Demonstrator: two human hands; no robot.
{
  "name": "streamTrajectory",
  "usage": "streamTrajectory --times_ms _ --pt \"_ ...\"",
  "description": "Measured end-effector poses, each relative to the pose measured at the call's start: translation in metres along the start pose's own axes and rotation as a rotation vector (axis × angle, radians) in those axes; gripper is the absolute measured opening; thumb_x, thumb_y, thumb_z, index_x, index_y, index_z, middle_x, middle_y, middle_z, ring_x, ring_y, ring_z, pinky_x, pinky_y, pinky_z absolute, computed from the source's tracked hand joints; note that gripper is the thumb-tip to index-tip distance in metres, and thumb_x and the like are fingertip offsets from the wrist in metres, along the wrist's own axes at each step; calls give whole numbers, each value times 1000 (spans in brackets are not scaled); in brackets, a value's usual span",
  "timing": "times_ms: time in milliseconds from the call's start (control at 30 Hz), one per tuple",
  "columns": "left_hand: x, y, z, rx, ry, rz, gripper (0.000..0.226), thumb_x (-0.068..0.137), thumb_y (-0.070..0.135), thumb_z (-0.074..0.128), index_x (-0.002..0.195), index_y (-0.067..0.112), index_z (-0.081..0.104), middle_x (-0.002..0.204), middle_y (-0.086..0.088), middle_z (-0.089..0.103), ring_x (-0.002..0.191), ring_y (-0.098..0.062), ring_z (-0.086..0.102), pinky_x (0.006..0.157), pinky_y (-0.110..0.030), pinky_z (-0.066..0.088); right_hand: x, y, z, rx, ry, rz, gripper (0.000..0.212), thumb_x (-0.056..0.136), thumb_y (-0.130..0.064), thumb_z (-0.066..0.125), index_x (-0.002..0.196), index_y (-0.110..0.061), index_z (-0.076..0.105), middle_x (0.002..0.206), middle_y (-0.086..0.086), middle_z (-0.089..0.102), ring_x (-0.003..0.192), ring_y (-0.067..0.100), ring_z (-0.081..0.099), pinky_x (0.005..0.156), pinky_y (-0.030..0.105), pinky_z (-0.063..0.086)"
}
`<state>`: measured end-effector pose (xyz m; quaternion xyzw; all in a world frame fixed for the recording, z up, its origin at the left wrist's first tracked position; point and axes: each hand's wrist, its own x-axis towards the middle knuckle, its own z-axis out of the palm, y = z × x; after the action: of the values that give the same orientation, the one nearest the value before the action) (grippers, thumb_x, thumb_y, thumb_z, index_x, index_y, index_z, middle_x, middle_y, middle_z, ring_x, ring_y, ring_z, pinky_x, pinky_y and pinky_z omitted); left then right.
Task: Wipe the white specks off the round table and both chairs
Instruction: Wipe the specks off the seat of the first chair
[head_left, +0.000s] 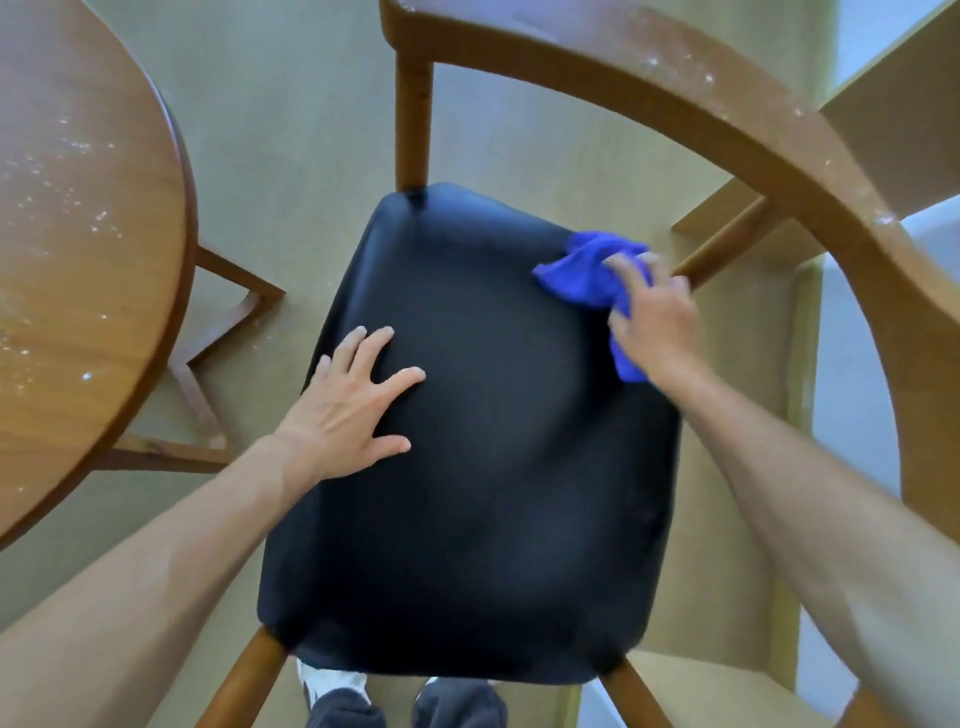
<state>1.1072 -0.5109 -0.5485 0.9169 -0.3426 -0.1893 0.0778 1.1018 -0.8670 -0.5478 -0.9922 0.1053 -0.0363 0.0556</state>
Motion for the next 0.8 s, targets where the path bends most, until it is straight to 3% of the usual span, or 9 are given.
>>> streamTrajectory --times_ms 67,133,233,333,467,533,600,667,800 --pt "1 4 6 -56 -32 -66 88 73 53 75 146 29 33 156 -15 13 144 -38 5 109 -60 29 21 -3 1 89 -44 342 55 85 -11 54 138 -24 46 139 9 42 103 42 52 91 42 45" --pt "-2 4 6 -103 -35 -92 95 74 52 74 151 28 23 159 -10 6 146 -32 -2 112 -57 26 13 -28 2 111 -22 381 56 83 -11 55 137 -23 47 138 10 42 104 41 52 92 41 42" --pt "-1 6 2 -156 -39 -141 101 72 51 75 152 27 19 160 -7 -2 147 -27 -4 114 -53 27 -33 -64 7 146 22 167 53 75 -14 53 127 -19 58 127 13 52 89 39 54 76 43 52" --pt "2 9 -1 -177 -68 -194 103 70 50 78 151 29 19 160 -4 -3 147 -25 -4 115 -52 25 -116 -103 8 200 -13 -135 50 65 -14 54 115 -22 60 118 12 58 71 33 51 60 40 49" --pt "5 9 -5 -205 -79 -215 103 63 47 84 149 27 30 160 -5 3 146 -27 1 115 -52 25 -211 -103 -2 222 -186 -675 39 77 -4 52 109 -27 58 112 5 56 68 25 41 58 33 37" --pt "5 10 -6 -208 -82 -227 102 63 46 85 148 27 31 160 -5 4 146 -26 2 115 -51 25 -203 -75 -9 154 -241 -911 41 83 1 47 109 -29 56 109 1 57 70 24 39 60 33 36" --pt "6 12 -7 -221 -84 -240 101 65 45 84 148 28 30 160 -4 3 146 -25 1 115 -49 25 -160 -41 -11 88 -196 -970 41 85 0 46 108 -32 55 110 0 58 70 25 43 59 34 38" --pt "6 13 -10 -220 -97 -249 99 67 46 82 149 30 27 160 -1 1 147 -22 -2 115 -45 25 -100 -5 -5 35 -59 -755 39 82 -3 51 109 -32 55 114 3 62 71 28 50 58 36 44" --pt "5 15 -12 -212 -100 -257 98 68 46 81 148 31 27 160 2 -1 146 -19 -3 110 -44 32 -9 43 -1 116 -31 90 52 80 -7 56 129 -25 51 128 7 50 90 40 54 74 48 51"
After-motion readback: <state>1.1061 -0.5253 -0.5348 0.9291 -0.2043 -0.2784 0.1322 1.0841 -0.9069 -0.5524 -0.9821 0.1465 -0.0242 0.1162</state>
